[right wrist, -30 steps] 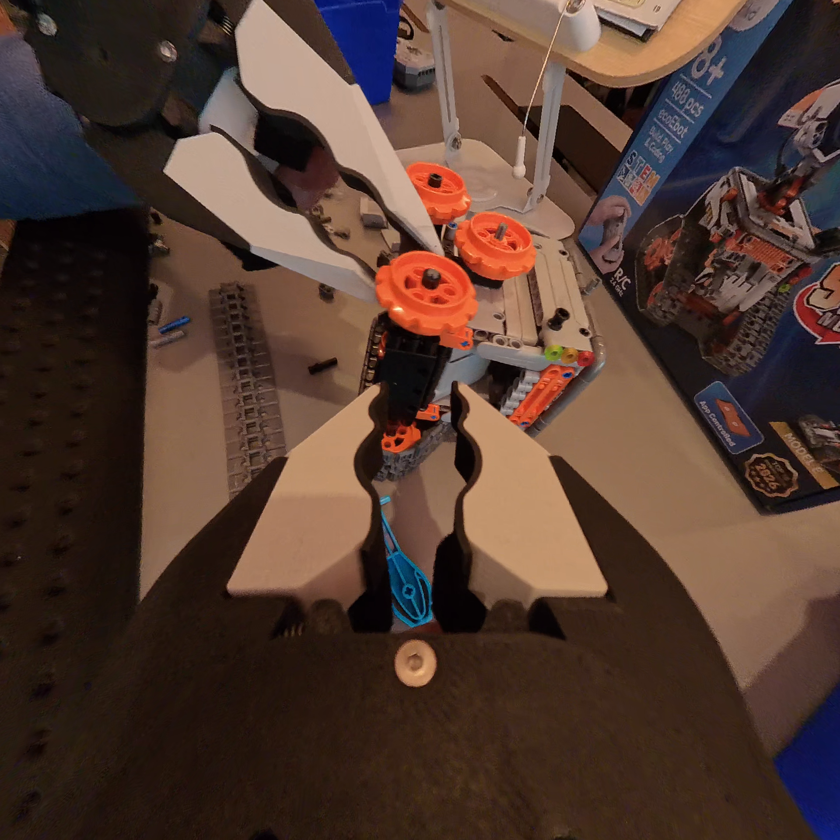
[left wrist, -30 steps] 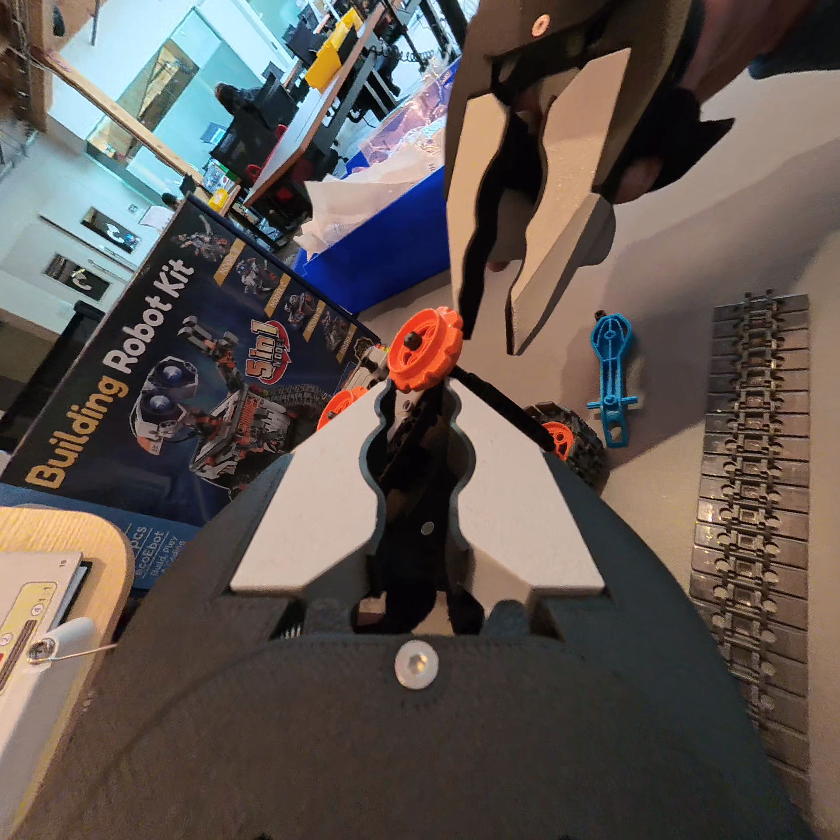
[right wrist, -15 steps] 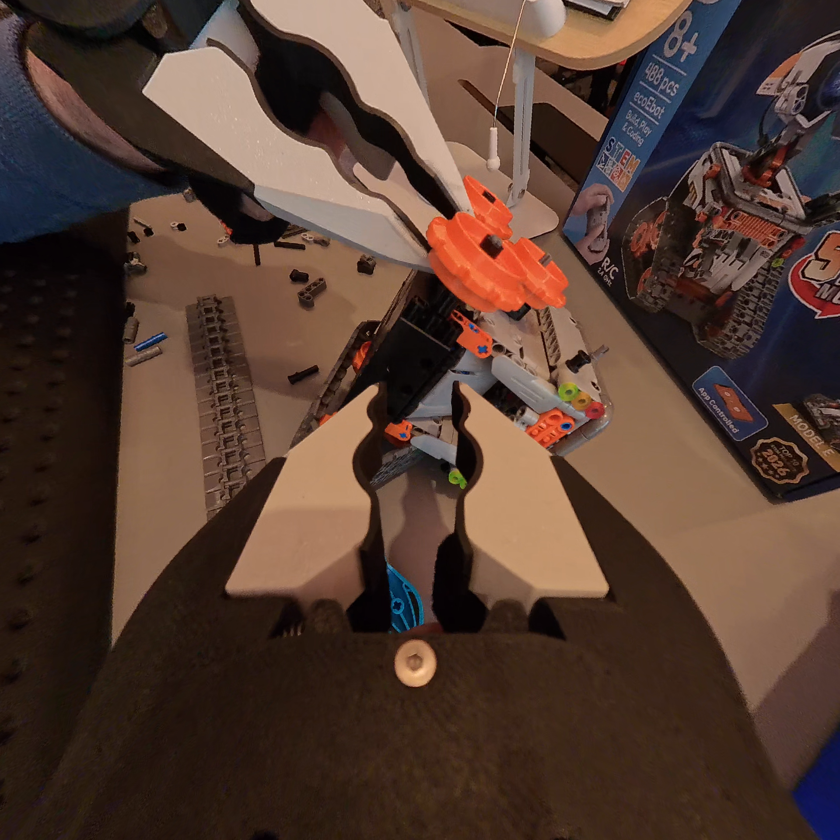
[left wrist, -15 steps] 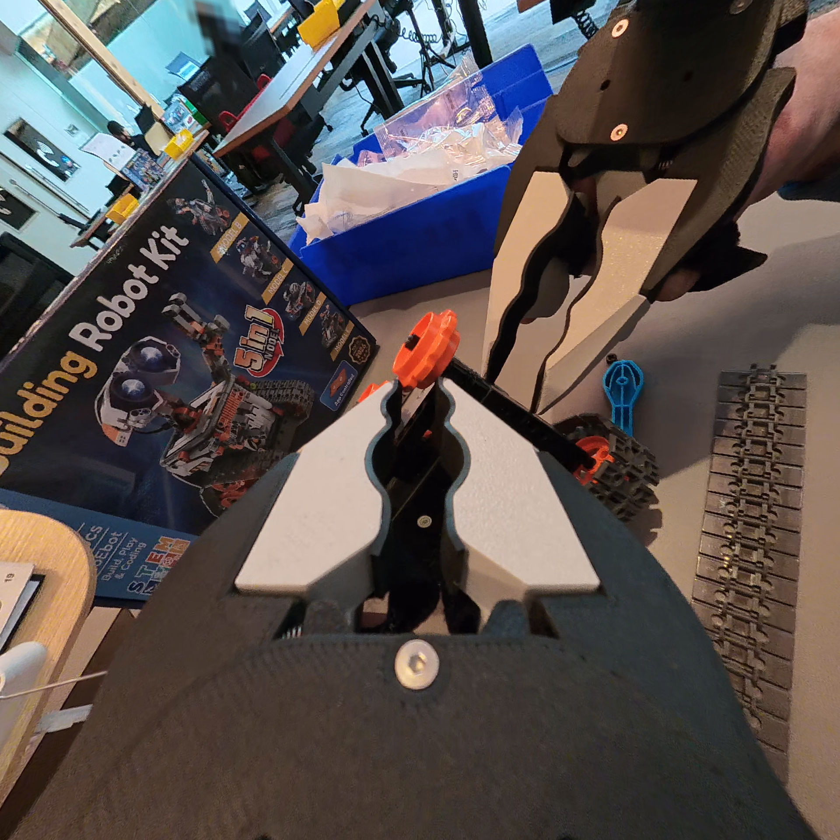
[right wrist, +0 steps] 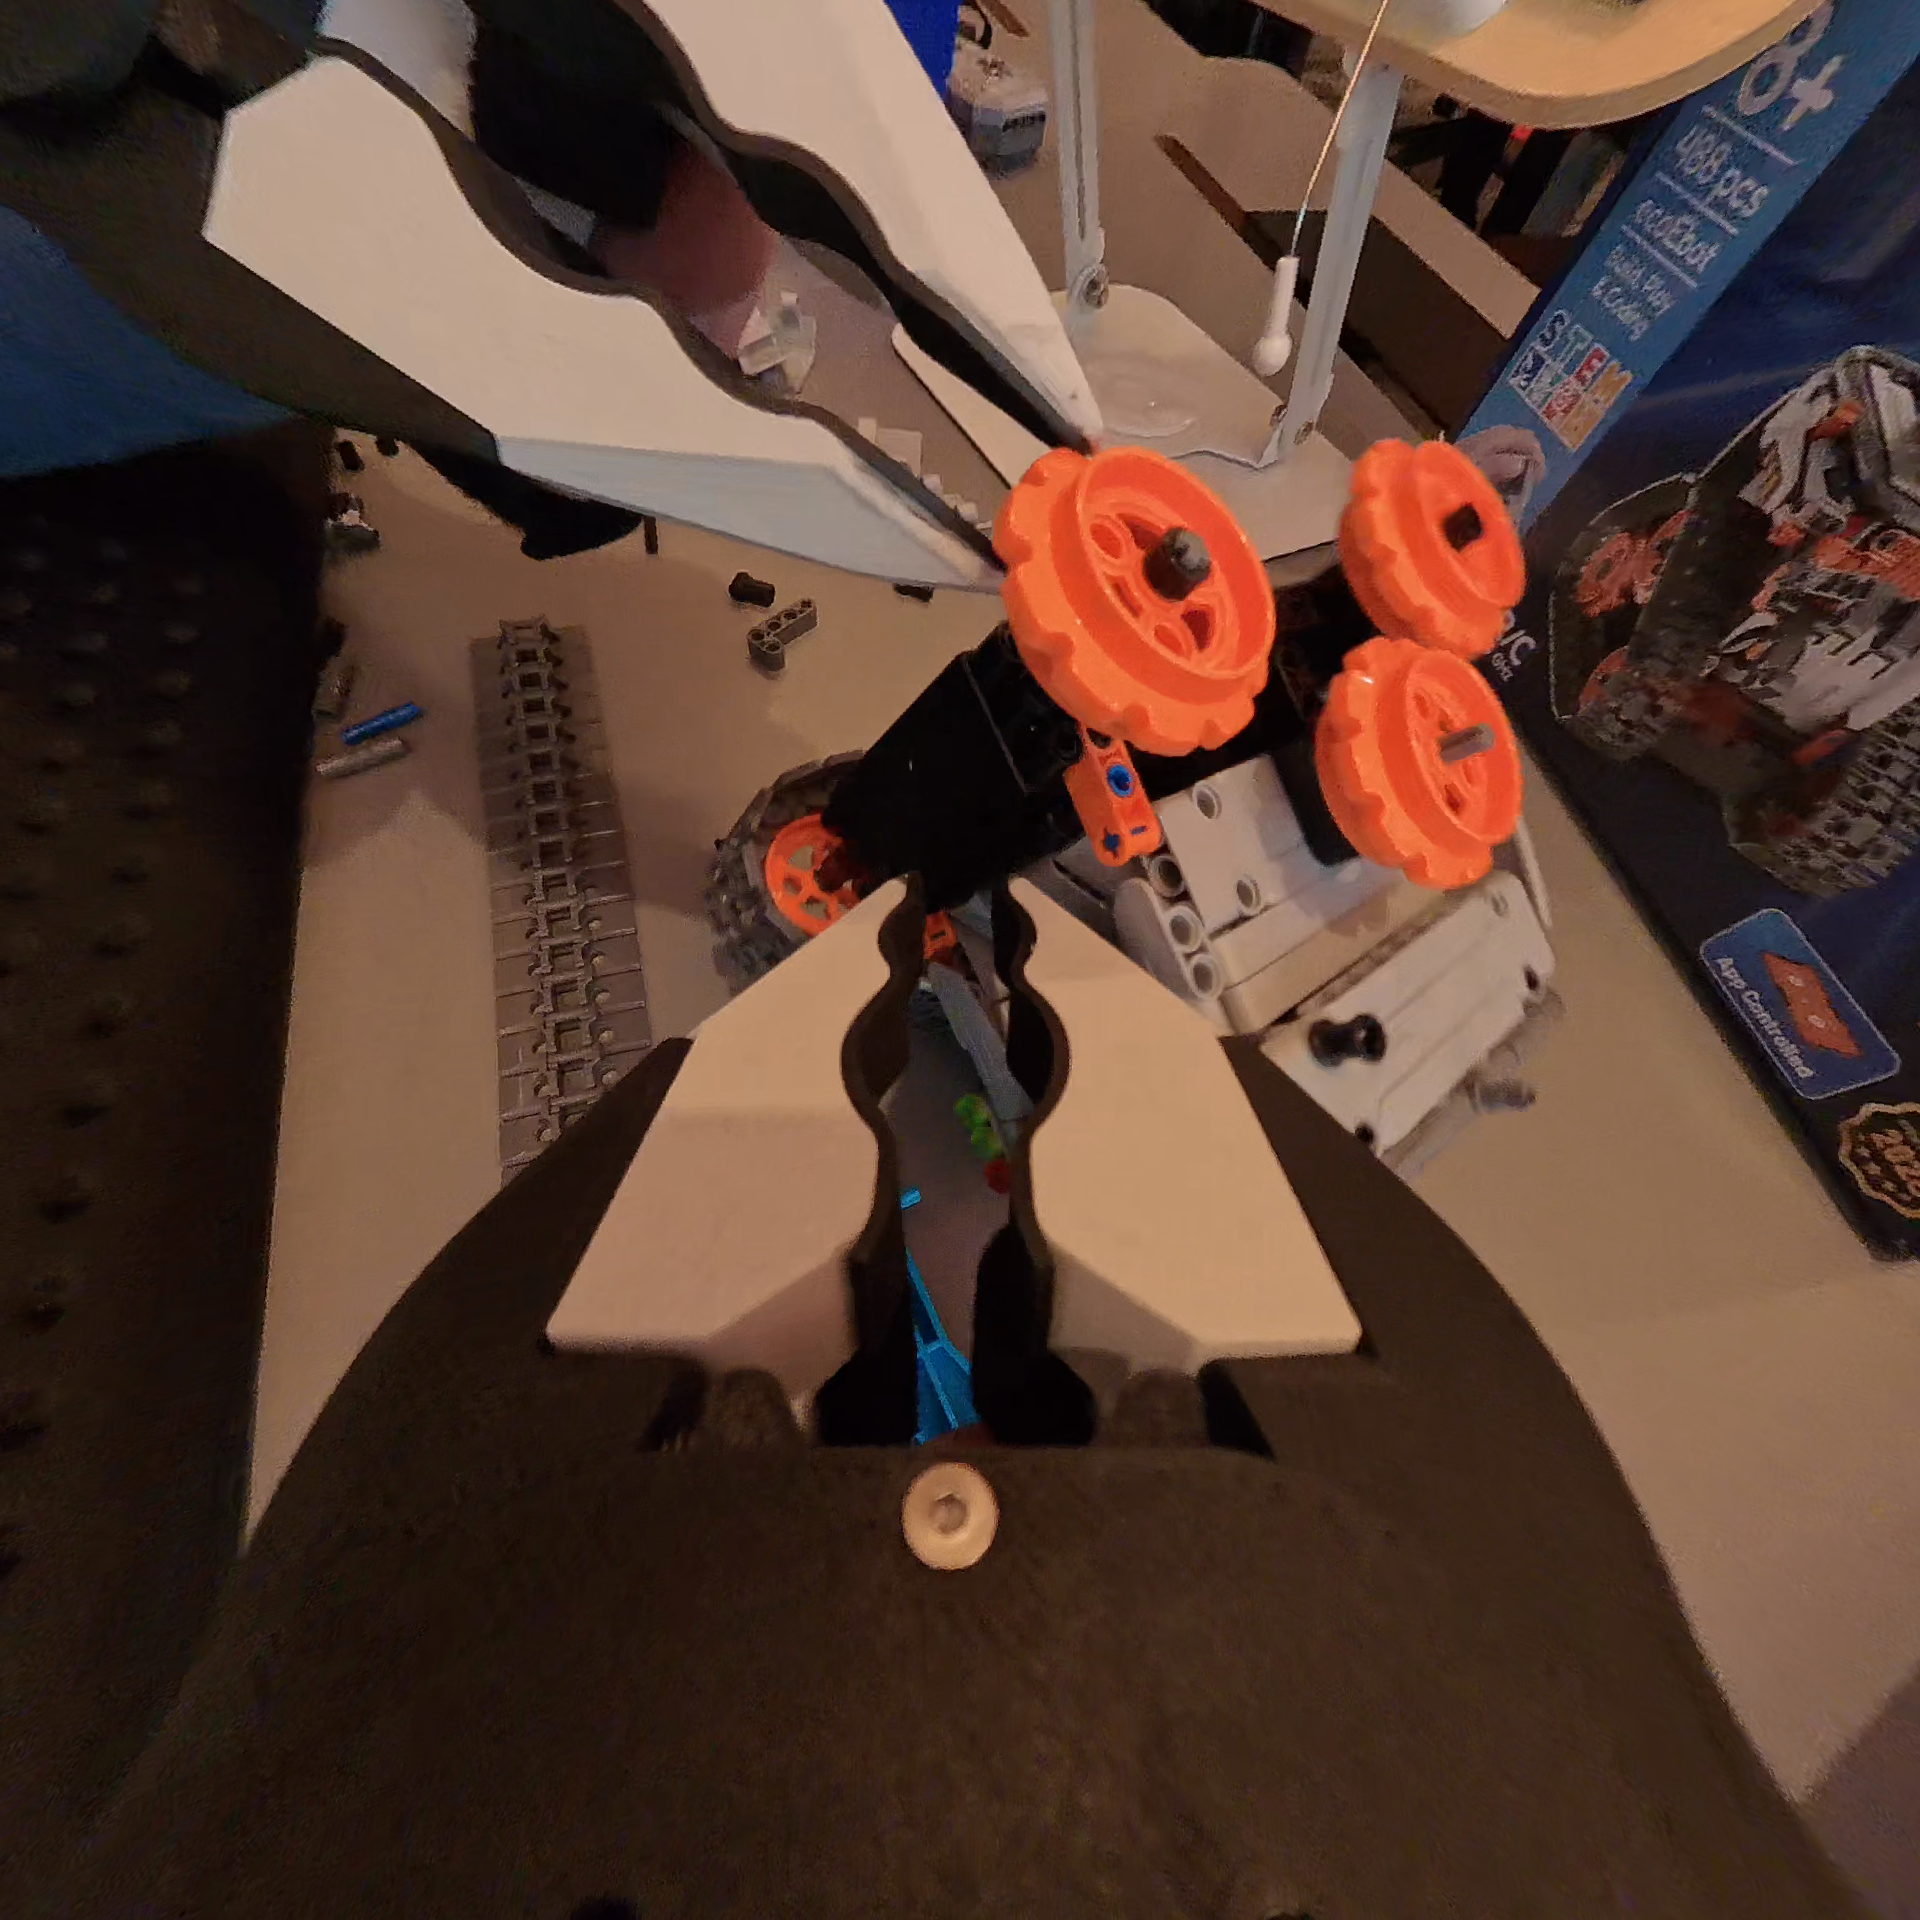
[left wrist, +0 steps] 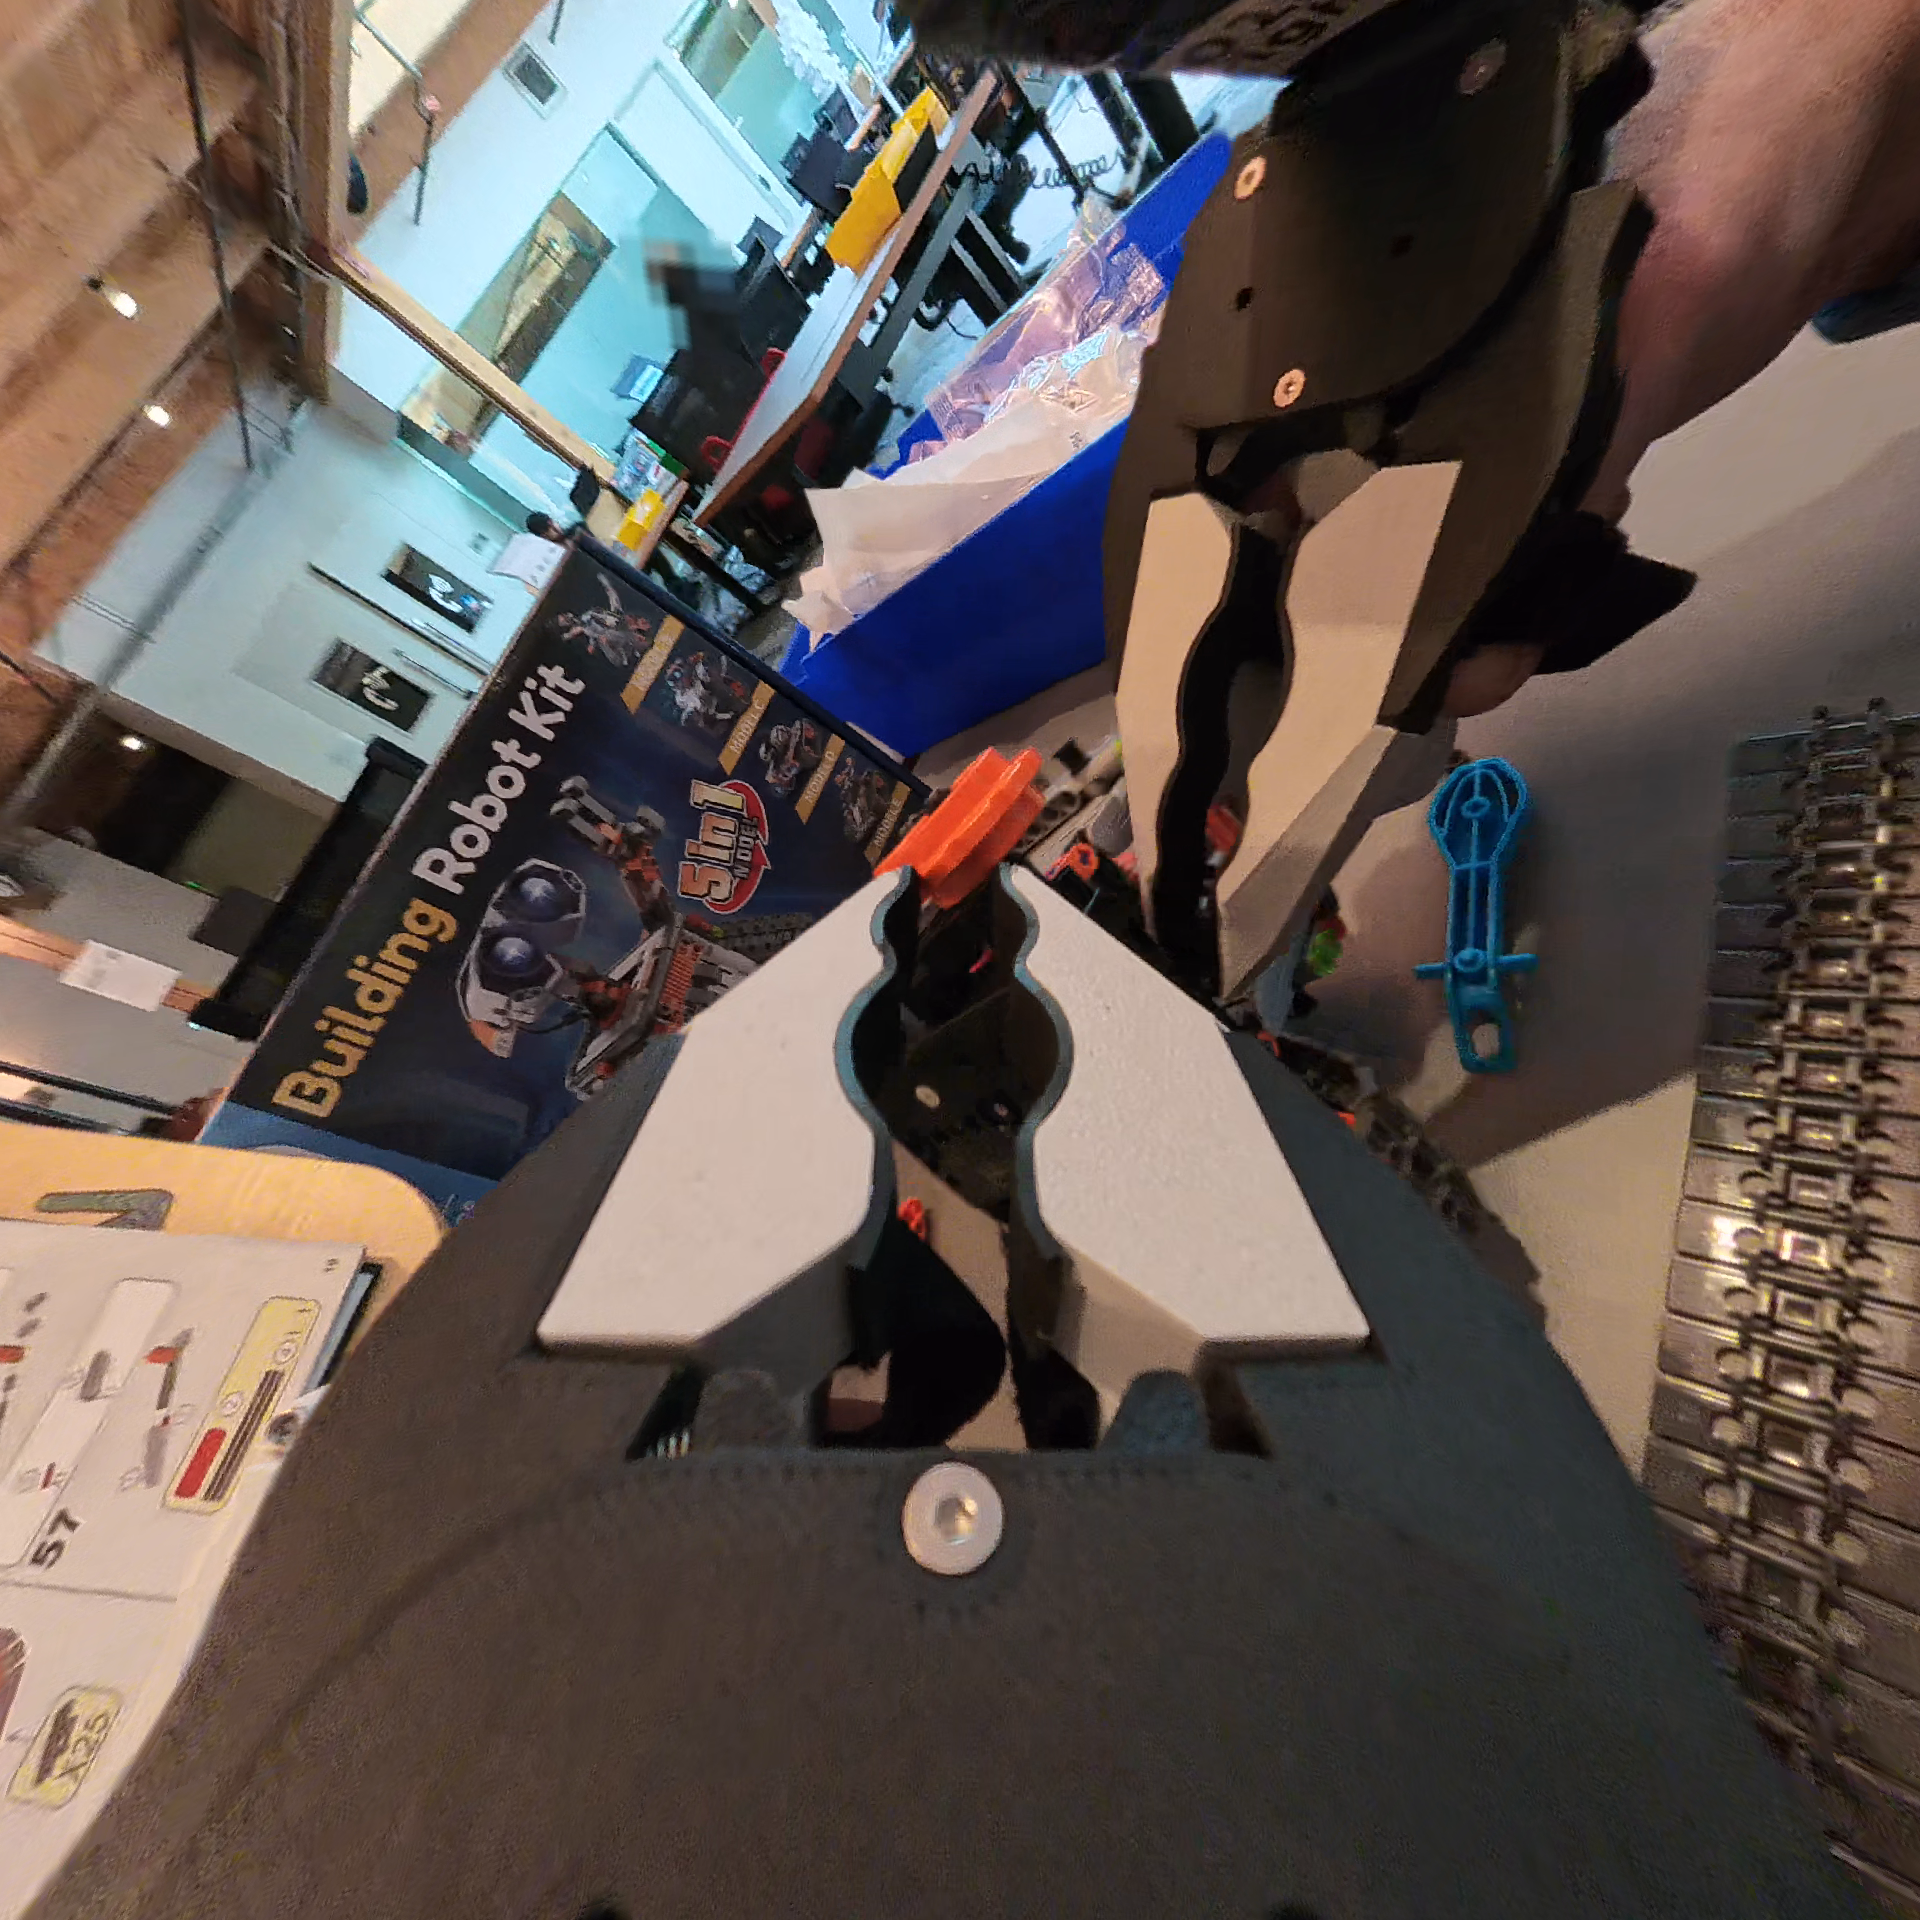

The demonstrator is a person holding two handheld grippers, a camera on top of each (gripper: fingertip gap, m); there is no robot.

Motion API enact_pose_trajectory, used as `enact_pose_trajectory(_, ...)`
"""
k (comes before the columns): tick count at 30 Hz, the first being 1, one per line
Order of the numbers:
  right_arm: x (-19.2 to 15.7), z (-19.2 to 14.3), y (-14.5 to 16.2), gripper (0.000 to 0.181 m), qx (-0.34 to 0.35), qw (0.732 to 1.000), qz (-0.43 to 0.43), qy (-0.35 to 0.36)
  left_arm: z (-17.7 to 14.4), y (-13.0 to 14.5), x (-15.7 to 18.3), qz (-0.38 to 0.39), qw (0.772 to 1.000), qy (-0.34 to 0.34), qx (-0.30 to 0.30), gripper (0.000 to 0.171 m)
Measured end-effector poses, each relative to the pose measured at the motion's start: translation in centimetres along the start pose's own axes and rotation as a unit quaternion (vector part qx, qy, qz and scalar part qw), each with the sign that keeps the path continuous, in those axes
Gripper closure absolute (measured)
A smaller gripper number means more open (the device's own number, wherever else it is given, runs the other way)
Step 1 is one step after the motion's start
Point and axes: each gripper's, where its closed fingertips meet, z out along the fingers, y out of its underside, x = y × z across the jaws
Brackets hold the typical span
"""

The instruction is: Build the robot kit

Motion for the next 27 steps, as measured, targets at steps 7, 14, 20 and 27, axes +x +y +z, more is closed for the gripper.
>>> enact_pose_trajectory(7,-1.6,-0.1,0.8,0.165,-0.029,0.999,-0.036,-0.024,-2.1,1.6,1.4,0.013,1.0,-0.014,-0.007,0.163)
enact_pose_trajectory(14,1.8,-3.0,0.3,0.155,-0.012,0.998,-0.025,0.051,-1.3,3.8,1.7,-0.073,0.996,0.021,-0.053,0.142)
enact_pose_trajectory(20,3.4,-3.1,-0.5,0.153,0.026,0.995,-0.028,0.087,-0.2,6.2,4.8,-0.147,0.98,0.088,-0.1,0.154)
enact_pose_trajectory(27,2.1,-2.1,-1.5,0.167,0.031,0.992,-0.076,0.092,-0.3,8.5,7.0,-0.159,0.972,0.115,-0.127,0.159)
